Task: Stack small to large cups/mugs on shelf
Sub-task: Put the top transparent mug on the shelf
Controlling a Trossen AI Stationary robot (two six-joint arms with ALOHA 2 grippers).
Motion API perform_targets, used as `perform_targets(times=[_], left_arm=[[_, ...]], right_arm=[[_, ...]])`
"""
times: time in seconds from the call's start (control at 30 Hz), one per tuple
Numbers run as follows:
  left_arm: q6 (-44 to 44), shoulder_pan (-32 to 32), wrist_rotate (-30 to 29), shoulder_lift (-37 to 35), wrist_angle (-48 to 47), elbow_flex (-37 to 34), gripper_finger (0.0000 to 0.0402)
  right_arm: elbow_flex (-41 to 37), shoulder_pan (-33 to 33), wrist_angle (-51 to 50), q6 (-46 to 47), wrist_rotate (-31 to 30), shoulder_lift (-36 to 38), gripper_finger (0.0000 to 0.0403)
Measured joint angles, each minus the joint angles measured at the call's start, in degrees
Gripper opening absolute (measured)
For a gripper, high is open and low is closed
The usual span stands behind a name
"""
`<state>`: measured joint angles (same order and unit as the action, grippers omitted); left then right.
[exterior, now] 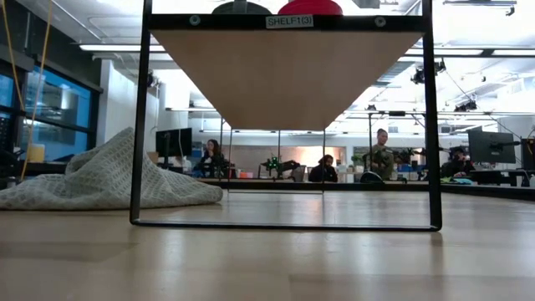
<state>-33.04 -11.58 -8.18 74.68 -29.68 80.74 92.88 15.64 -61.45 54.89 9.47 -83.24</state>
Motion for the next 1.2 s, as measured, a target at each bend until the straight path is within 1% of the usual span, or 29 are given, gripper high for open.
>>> perform_targets(times=[0.1,0.17,0.23,0.33,0.43,0.6,0.7,1.0,1.2], left_arm=[[0.4,-0.1,0.0,6.9,-3.3,6.9,0.0000],[0.9,-0.2,0.5,10.0,-5.0,10.3,0.0000],[1.2,-0.2,1.2,12.4,-4.8,12.9,0.0000],[1.2,-0.1,1.4,14.6,-6.3,14.5,0.0000],[1.3,-0.1,3.0,15.4,-7.0,14.5,0.0000],[0.7,-0.1,4.9,16.6,-6.6,14.5,0.0000],[0.7,-0.1,5.3,17.2,-4.0,14.7,0.0000],[0.2,-0.2,6.8,18.3,-5.6,14.6,0.0000],[-0.2,-0.1,7.3,18.2,-7.7,14.6,0.0000]], right_arm=[[0.0,0.9,1.7,0.1,-1.4,0.0,0.0000],[0.0,1.5,2.1,0.1,-2.4,0.0,0.0000],[0.0,2.0,2.7,0.1,-3.1,0.0,0.0000],[0.0,2.6,3.4,-0.4,-3.7,0.0,0.0000],[0.0,3.1,3.7,-0.5,-5.0,0.0,0.0000],[0.0,3.3,5.2,-1.4,-5.1,0.0,0.0000],[0.0,3.3,5.3,-1.7,-5.2,0.0,0.0000],[0.0,3.3,7.5,-2.5,-5.2,0.0,0.0000],[0.0,3.3,9.0,-2.5,-6.3,0.0,0.0000]])
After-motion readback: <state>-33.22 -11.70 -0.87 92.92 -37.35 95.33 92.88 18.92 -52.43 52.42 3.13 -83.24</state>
